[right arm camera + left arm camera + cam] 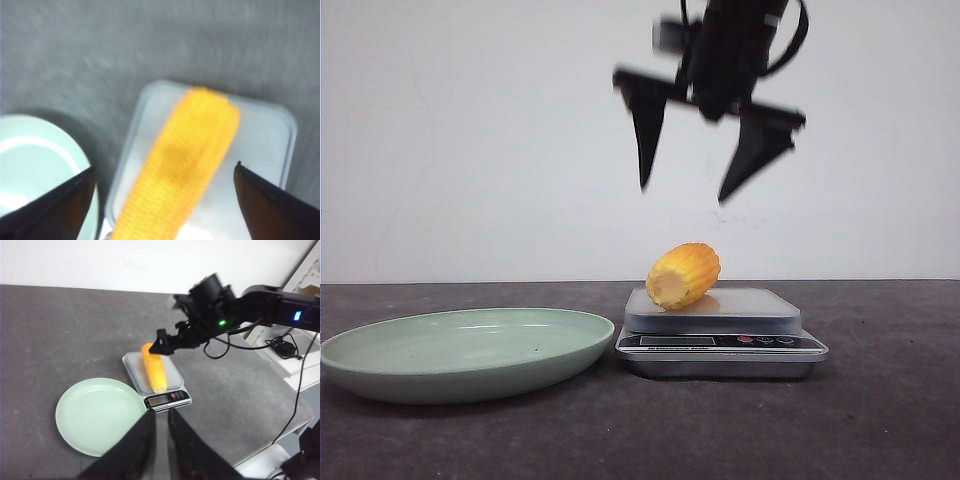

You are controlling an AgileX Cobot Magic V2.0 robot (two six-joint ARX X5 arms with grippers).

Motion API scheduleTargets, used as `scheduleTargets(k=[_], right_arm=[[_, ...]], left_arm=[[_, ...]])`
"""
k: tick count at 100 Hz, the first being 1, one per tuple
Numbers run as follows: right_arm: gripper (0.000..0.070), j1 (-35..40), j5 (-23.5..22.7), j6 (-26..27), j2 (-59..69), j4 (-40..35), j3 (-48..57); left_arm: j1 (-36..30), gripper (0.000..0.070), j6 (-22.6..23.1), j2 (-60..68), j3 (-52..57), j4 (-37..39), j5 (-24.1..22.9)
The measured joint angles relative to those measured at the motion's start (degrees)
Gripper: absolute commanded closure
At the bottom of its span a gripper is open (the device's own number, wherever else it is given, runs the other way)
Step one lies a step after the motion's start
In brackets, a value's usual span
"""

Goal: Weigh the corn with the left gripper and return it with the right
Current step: 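Lower the right gripper onto the corn on the scale and close, then lift the corn with the right gripper and carry it toward the plate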

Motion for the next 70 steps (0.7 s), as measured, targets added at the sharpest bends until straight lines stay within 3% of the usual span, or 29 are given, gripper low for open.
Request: scheduleTargets(k=[15,22,25,29,46,70], right_arm=[[0.0175,-0.4,-2.6,2.5,4.3,-0.5,0.0],[0.0321,-0.5,-3.5,3.3,5.1,-0.5,0.0],[0.0433,-0.5,-3.7,3.8,5.2,-0.5,0.0],[0.0532,-0.4,-3.9,4.2,5.2,-0.6,0.0],[0.0698,-0.4,-3.8,4.6,5.2,-1.2,0.2],[0.0699,-0.5,-2.8,4.5,4.9,-1.5,0.3]], left_arm=[[0.0,0.0700,0.0,0.0,0.0,-0.9,0.0],[0.0,0.0700,0.0,0.0,0.0,-1.0,0.0],[0.0,0.0700,0.0,0.0,0.0,-1.1,0.0],[0.0,0.0700,0.0,0.0,0.0,-1.3,0.0],[0.0,0.0700,0.3,0.0,0.0,-1.4,-0.1],[0.0,0.0700,0.4,0.0,0.0,-1.6,-0.1]])
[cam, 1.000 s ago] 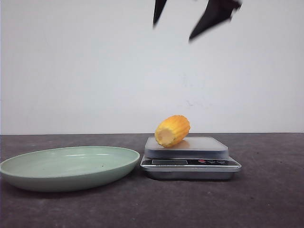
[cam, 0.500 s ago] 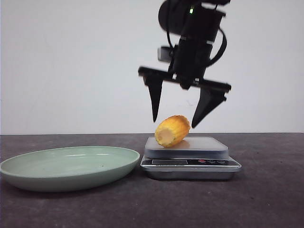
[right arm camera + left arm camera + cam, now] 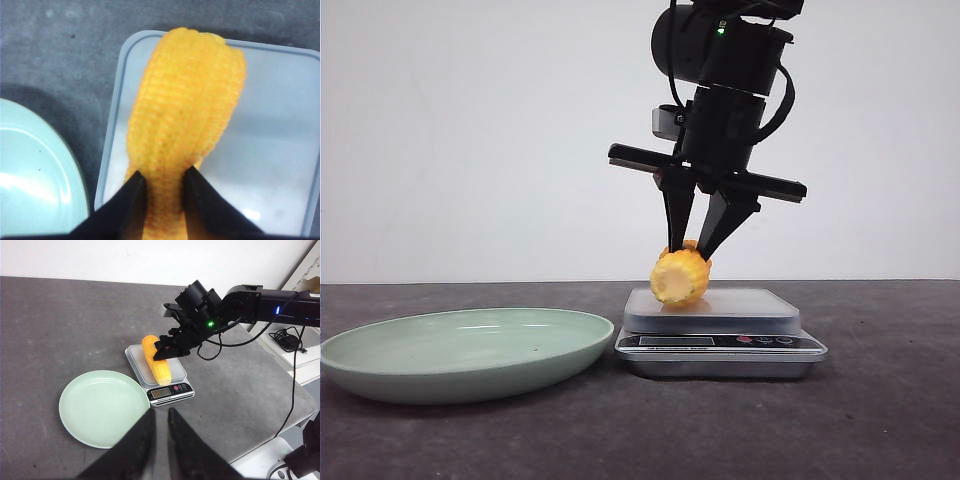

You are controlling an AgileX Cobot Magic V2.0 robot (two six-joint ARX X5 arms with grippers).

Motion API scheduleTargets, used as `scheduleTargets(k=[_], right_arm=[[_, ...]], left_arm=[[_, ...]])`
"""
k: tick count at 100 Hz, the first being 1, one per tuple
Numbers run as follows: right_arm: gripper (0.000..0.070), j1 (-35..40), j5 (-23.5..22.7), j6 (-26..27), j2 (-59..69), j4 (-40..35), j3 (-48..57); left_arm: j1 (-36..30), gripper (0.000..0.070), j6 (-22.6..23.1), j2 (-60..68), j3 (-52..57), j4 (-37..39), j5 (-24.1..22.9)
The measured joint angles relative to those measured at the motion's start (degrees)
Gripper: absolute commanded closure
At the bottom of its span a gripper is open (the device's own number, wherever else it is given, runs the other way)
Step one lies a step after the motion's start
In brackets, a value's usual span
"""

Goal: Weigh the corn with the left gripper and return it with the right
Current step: 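Lift the corn with the right gripper and carry it toward the plate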

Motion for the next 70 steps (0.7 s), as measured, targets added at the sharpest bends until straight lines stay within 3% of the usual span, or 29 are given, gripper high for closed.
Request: scheduleTargets(k=[13,36,70], right_arm=[[0.0699,0.0,2.1,-1.1,-2.9,1.6,0.0],[0.0699,0.3,1.9,-3.2,-15.1,8.9,3.9],[0.0699,5.9,-0.2,-4.9,-17.9,8.8,13.2]], left_arm=[[0.0,0.0700,0.0,0.0,0.0,-0.9,0.0],[0.0,0.0700,0.0,0.0,0.0,-1.2,0.0],[0.0,0.0700,1.8,0.0,0.0,-0.2,0.0]])
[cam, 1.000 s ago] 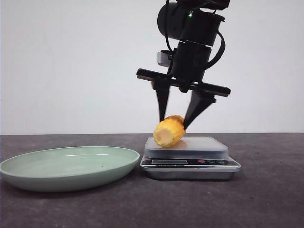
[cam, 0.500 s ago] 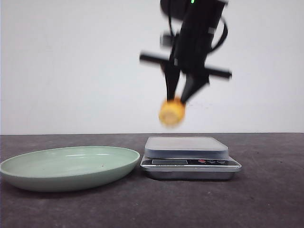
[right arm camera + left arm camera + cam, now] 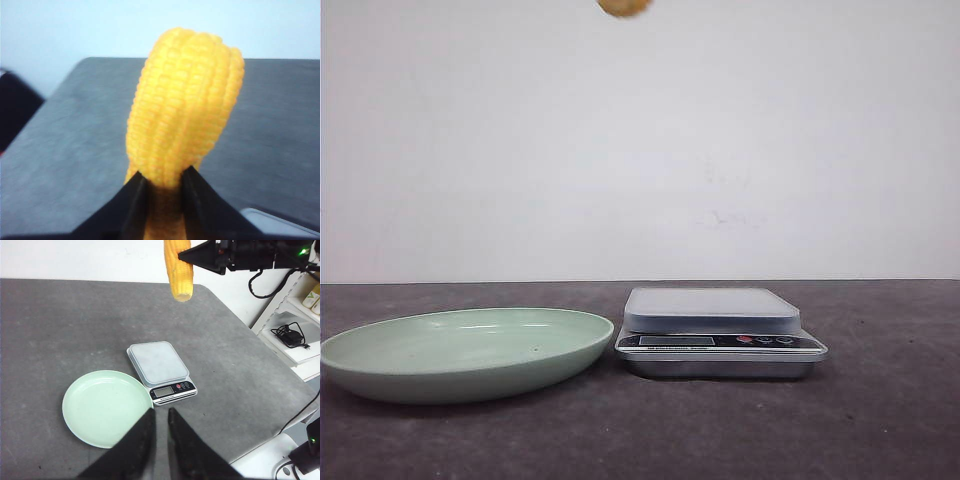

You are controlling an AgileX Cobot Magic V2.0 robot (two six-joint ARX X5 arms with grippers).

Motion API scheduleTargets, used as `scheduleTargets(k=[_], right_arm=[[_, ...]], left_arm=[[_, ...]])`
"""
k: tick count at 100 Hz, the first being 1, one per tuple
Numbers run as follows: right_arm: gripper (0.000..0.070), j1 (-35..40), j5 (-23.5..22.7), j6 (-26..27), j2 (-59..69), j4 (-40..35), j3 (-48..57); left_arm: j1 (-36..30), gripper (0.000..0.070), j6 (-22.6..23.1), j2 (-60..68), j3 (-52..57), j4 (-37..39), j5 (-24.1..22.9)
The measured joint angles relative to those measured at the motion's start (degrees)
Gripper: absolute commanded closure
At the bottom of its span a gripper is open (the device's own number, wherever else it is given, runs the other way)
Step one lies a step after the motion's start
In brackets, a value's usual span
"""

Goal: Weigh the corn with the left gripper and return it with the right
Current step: 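Lift the corn with the right gripper and carry it toward the plate, then open the right gripper to drop the corn onto the green plate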

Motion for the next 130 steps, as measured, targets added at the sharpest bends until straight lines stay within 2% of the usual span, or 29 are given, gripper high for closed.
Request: scheduleTargets(k=[18,32,45,56,76,89,92,97,106,110,119,130], right_arm=[[0.0699,3.5,-0.2,0.0,2.4,-1.1,0.5],[0.0699,4.2,-1.0,0.3,8.2,-5.3,0.5],[0.0699,4.2,-4.4,0.9,14.9,-7.4,0.4],[0.0699,4.3,-6.0,1.9,19.7,-7.3,0.4],[0.0699,4.8,-11.9,4.3,27.1,-7.1,0.4],[0.0688,5.0,-12.8,5.6,28.9,-7.2,0.3],[0.0672,5.0,-12.8,6.0,28.9,-7.2,0.3],[0.0584,5.0,-12.9,6.6,28.9,-6.8,0.3],[0.0325,5.0,-13.3,7.5,28.8,-6.3,0.3],[0.0261,4.9,-14.4,7.8,28.8,-6.3,0.3],[0.0244,5.0,-16.9,8.1,28.8,-6.3,0.3],[0.0244,5.3,-17.2,8.2,28.8,-6.3,0.3]], left_arm=[[0.0,0.0700,0.3,0.0,0.0,0.0,0.0],[0.0,0.0700,0.4,0.0,0.0,0.0,0.0],[0.0,0.0700,0.7,0.0,0.0,0.0,0.0],[0.0,0.0700,0.7,0.0,0.0,0.0,0.0],[0.0,0.0700,0.7,0.0,0.0,0.0,0.0],[0.0,0.0700,1.0,0.0,0.0,-0.5,0.0],[0.0,0.0700,1.1,0.0,0.0,-0.5,0.0],[0.0,0.0700,1.2,0.0,0.0,-0.7,-0.4],[0.0,0.0700,1.2,0.0,0.0,-1.4,-1.7],[0.0,0.0700,1.2,0.0,0.0,-1.8,-2.4],[0.0,0.0700,1.2,0.0,0.0,-2.2,-2.9],[0.0,0.0700,1.2,0.0,0.0,-2.2,-3.2]])
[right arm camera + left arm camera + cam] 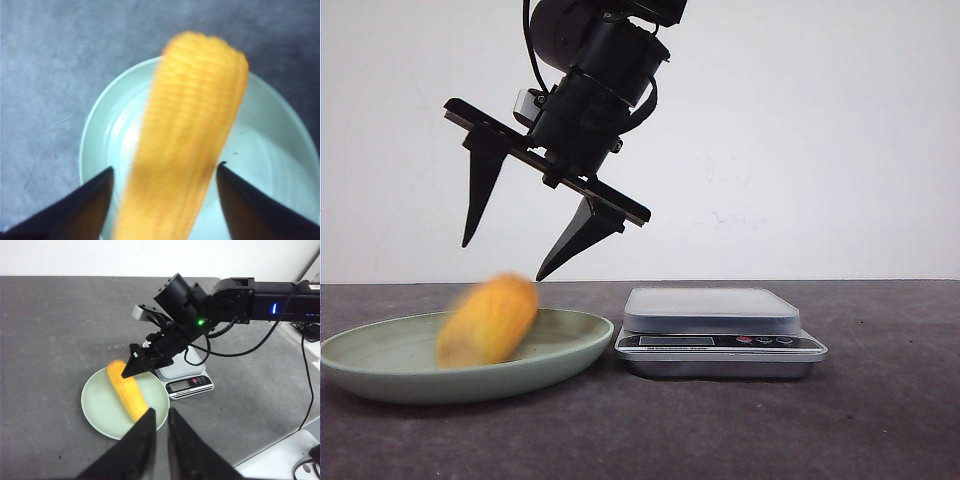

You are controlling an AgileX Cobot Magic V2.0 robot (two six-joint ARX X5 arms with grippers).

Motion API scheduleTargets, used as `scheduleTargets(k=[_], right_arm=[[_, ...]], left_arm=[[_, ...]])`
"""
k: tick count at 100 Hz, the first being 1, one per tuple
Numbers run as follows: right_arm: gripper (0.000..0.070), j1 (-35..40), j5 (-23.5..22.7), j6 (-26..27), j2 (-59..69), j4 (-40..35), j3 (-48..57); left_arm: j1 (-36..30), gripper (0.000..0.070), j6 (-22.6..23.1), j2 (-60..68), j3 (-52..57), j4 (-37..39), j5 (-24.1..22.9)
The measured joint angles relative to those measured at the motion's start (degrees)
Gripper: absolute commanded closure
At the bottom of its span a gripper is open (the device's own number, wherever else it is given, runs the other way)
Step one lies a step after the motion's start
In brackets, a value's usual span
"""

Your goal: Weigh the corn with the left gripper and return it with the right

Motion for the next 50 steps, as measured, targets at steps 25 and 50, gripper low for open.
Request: scheduleTargets(k=[25,50], right_arm=[[0.0244,-0.7,0.4,-0.8,-0.8,-0.4,0.2],[0.0246,-2.8,11.5,-9.7,-14.0,-1.5,6.1]], left_arm=[[0.0,0.0700,0.0,0.0,0.0,-1.5,-1.2],[0.0,0.0700,0.1,0.0,0.0,-2.6,-4.5]])
